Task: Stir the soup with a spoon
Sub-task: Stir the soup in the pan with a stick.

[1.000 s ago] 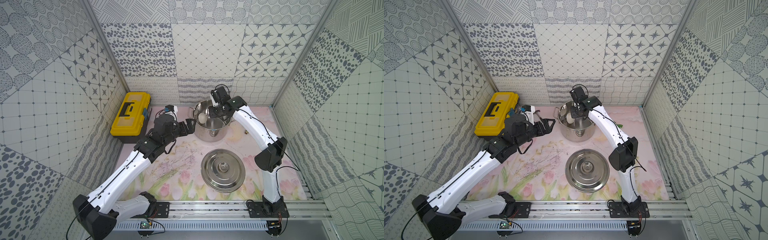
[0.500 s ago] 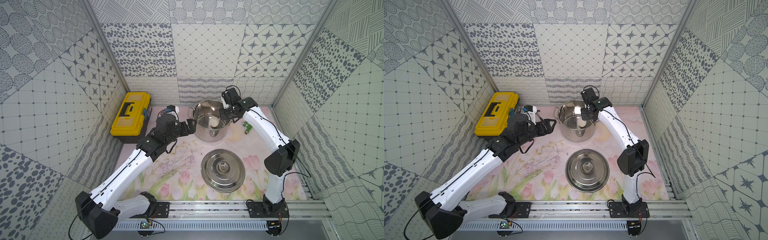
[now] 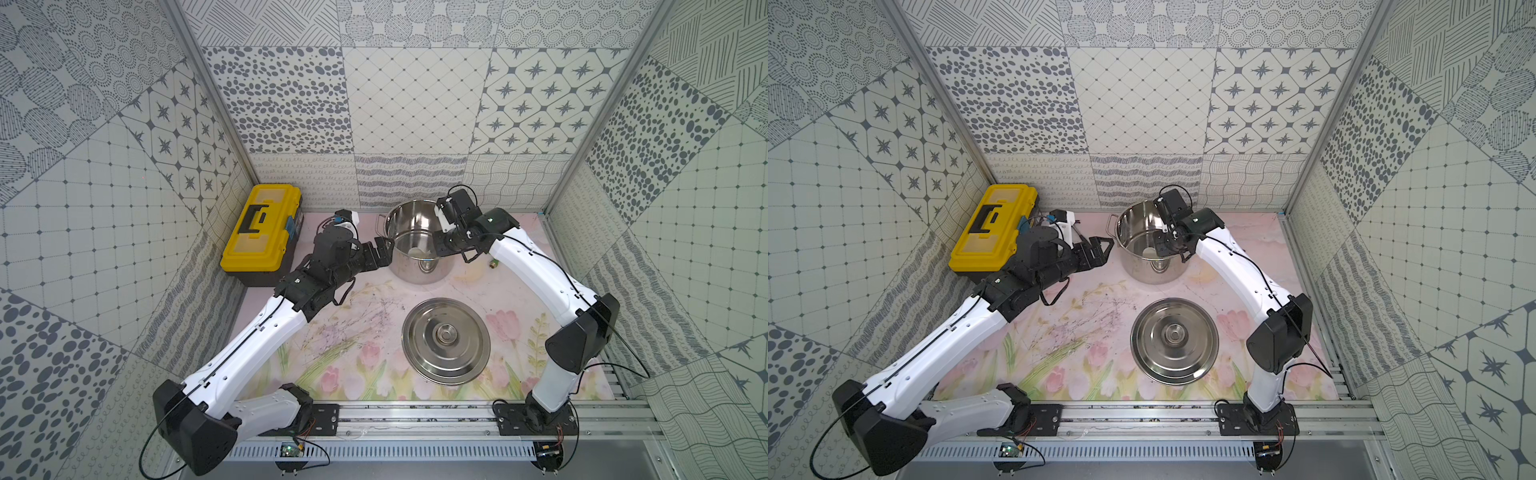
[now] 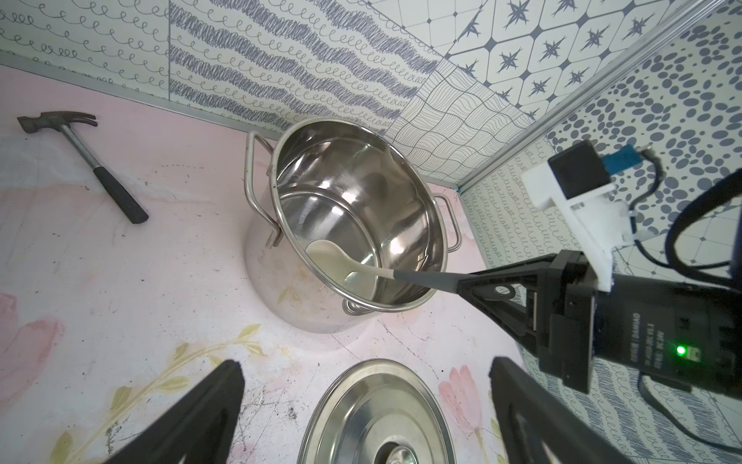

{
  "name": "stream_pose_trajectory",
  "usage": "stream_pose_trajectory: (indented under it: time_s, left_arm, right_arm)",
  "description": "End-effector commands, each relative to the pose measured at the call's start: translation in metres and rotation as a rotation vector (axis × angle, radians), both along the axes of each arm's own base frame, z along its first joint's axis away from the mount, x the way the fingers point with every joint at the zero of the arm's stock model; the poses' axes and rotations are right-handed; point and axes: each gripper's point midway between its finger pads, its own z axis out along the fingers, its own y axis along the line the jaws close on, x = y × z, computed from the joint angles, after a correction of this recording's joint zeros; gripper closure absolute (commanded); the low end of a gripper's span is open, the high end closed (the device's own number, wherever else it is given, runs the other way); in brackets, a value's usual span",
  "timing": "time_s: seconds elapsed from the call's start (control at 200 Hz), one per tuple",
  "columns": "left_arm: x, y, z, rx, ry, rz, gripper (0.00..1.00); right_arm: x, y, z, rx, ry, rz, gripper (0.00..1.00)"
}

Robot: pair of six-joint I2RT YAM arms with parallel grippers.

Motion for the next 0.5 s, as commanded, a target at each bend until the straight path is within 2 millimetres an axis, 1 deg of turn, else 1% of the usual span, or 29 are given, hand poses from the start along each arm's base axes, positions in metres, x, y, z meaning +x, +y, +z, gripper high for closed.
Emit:
stream_pose_trajectory:
  time_s: [0.0,0.13,0.28,0.39,0.495]
  left_arm:
    - [0.003,-0.002,0.019,-0.024,-0.063,-0.003,0.01]
    - [0.003,-0.001,0.018,-0.034,-0.057,0.005,0.00]
    - [0.001,0.000,0.019,-0.037,-0.059,0.008,0.01]
    - [0.000,0.002,0.020,-0.036,-0.064,0.015,0.00]
    - [0.000,0.002,0.020,-0.037,-0.062,0.016,0.00]
  right_arm:
    - [0.017,0.027,0.014,0.085,-0.052,-0.004,1.00]
    - [0.034,0.041,0.023,0.096,-0.080,0.003,1.00]
    - [0.052,0.047,0.033,0.056,-0.112,0.016,1.00]
    - [0.068,0.046,0.040,0.008,-0.146,0.017,1.00]
    - [0.083,0.035,0.040,-0.033,-0.163,-0.005,1.00]
